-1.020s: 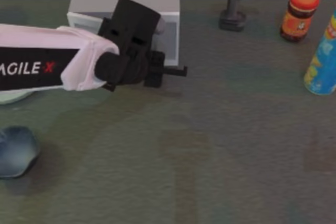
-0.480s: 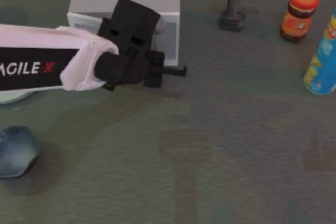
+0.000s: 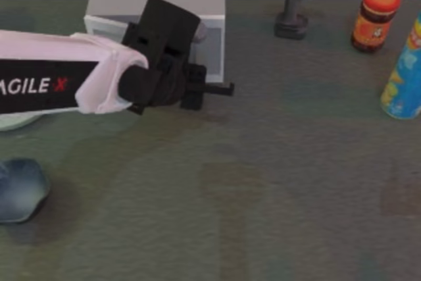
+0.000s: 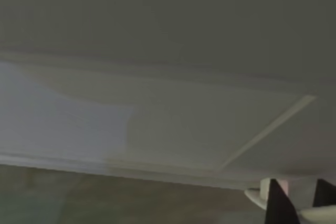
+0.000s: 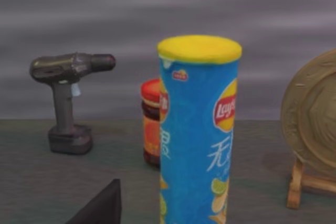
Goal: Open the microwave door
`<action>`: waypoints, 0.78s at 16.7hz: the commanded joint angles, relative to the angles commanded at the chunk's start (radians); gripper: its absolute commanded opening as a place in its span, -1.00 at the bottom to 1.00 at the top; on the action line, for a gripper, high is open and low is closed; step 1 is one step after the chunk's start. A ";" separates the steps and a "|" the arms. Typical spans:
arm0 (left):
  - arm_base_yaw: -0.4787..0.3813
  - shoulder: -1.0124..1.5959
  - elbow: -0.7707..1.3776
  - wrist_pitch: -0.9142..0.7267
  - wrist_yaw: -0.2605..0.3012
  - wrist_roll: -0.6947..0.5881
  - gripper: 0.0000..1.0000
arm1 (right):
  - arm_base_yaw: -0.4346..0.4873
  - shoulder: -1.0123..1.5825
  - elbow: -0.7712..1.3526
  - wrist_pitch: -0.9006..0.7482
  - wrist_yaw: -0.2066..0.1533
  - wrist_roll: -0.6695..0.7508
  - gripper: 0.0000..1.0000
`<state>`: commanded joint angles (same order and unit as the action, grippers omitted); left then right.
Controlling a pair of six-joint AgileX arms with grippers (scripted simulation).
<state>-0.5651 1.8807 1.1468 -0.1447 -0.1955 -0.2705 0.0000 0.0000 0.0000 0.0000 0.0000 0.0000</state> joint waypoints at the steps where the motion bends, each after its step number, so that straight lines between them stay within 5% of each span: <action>1: 0.000 0.000 0.000 0.000 0.000 0.000 -1.00 | 0.000 0.000 0.000 0.000 0.000 0.000 1.00; 13: 0.017 -0.039 -0.054 0.025 0.051 0.062 -1.00 | 0.000 0.000 0.000 0.000 0.000 0.000 1.00</action>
<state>-0.5479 1.8421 1.0931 -0.1194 -0.1449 -0.2088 0.0000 0.0000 0.0000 0.0000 0.0000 0.0000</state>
